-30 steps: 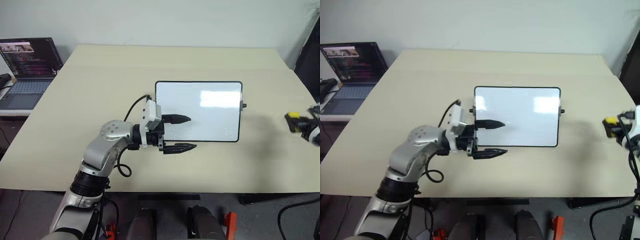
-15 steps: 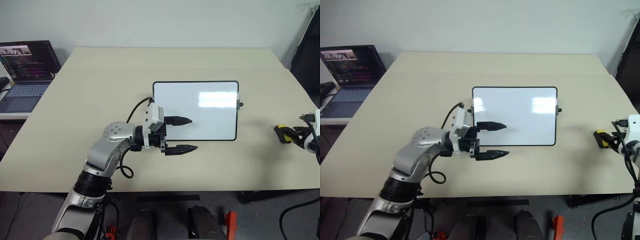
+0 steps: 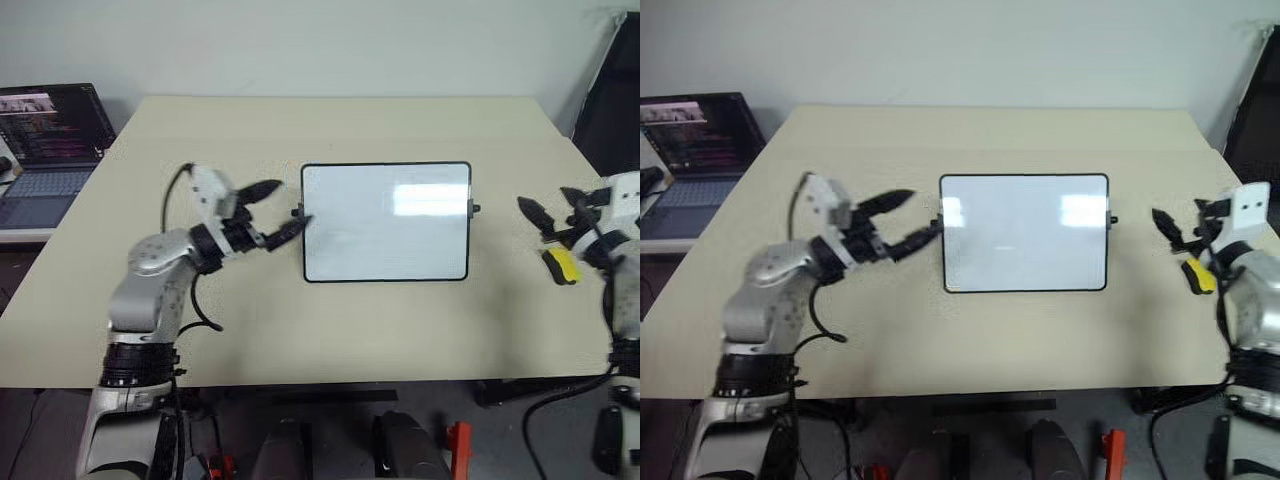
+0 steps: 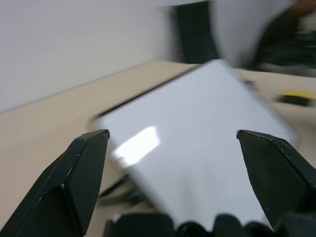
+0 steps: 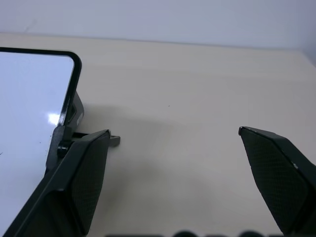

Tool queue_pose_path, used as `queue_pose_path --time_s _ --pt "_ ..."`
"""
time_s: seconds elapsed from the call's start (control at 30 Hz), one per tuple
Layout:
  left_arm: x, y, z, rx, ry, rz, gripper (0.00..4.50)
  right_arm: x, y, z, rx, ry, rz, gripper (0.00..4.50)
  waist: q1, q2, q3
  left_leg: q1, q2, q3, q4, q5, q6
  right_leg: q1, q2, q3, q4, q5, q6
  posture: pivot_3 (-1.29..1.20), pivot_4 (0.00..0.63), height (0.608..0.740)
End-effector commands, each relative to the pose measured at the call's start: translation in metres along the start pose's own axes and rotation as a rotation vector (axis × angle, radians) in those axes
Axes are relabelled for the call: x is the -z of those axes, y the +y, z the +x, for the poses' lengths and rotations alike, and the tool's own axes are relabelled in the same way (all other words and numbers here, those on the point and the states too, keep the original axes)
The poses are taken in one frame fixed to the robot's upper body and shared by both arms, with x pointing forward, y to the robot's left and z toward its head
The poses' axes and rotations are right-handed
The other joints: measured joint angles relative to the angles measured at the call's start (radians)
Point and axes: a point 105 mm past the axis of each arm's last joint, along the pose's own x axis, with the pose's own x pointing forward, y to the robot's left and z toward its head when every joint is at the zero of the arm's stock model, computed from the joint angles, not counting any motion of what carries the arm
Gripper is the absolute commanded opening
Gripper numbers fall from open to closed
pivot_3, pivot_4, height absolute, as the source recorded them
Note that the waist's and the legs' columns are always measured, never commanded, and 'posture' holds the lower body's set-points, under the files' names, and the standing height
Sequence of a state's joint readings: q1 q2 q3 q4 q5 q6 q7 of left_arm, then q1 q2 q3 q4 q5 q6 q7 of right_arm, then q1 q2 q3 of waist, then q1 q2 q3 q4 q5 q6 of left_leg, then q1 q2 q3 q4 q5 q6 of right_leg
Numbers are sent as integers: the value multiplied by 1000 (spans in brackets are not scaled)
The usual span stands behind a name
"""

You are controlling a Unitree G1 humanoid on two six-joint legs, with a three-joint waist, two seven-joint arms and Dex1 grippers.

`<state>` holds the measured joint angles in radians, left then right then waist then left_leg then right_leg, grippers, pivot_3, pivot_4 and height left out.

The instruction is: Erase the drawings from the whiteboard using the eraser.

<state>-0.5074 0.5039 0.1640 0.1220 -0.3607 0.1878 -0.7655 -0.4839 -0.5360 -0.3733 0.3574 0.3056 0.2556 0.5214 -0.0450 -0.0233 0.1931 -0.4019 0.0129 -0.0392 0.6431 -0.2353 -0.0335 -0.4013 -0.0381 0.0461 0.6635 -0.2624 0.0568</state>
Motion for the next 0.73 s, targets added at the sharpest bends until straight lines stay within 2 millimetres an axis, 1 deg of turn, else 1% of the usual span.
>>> queue_pose_path --time_s 0.03,0.13,0.2,0.23,0.3,0.37,0.43,0.53,0.63,0.73 --pt "-1 28 1 -217 -35 63 4500 0 -4 6 84 -79 -16 4474 17 0 0 -1 -1 0 0 0 0 0 -1 0 0 0 1 0 150 740" --pt "11 30 7 -307 -39 71 4500 5 -1 11 107 -101 -14 4474 27 0 0 -6 -2 0 2 0 0 -4 -3 -1 -1 2 3 0 150 740" --pt "23 30 13 -377 -53 28 4500 4 -3 12 143 -123 -20 4474 31 0 0 -6 -2 0 2 0 -1 -4 -4 -1 -2 3 3 0 150 740" --pt "32 30 15 -418 -44 26 4500 5 -6 11 162 -132 -14 4474 31 0 0 -6 -3 0 2 0 -1 -4 -4 -1 -2 3 4 0 150 740" --pt "41 31 17 -464 -34 28 4500 5 -7 12 177 -142 -7 4474 31 0 0 -6 -3 0 2 0 -1 -4 -4 -1 -2 3 3 0 150 740" --pt "48 27 23 -465 -36 12 4500 7 -4 11 178 -144 -13 4474 28 0 0 -6 -2 0 2 0 -1 -4 -3 -1 -1 3 3 0 150 740" --pt "57 19 31 -460 -25 -1 4500 15 -3 12 188 -132 -9 4474 22 0 0 -6 -2 0 2 0 -1 -4 -3 -1 -1 3 3 0 150 740" --pt "68 10 38 -459 -8 -12 4500 22 -1 13 212 -125 4 4474 16 0 0 -6 -2 0 2 0 -1 -4 -3 -1 -1 3 3 0 150 740" --pt "81 -4 40 -433 16 1 4500 29 -2 10 245 -122 16 4474 15 0 0 -6 -2 0 2 0 -1 -4 -3 -1 -1 3 3 0 150 740" --pt "87 -7 42 -451 33 -6 4500 28 -6 7 269 -141 36 4474 13 0 0 -6 -2 0 2 0 -1 -4 -3 -1 -1 3 3 0 150 740"
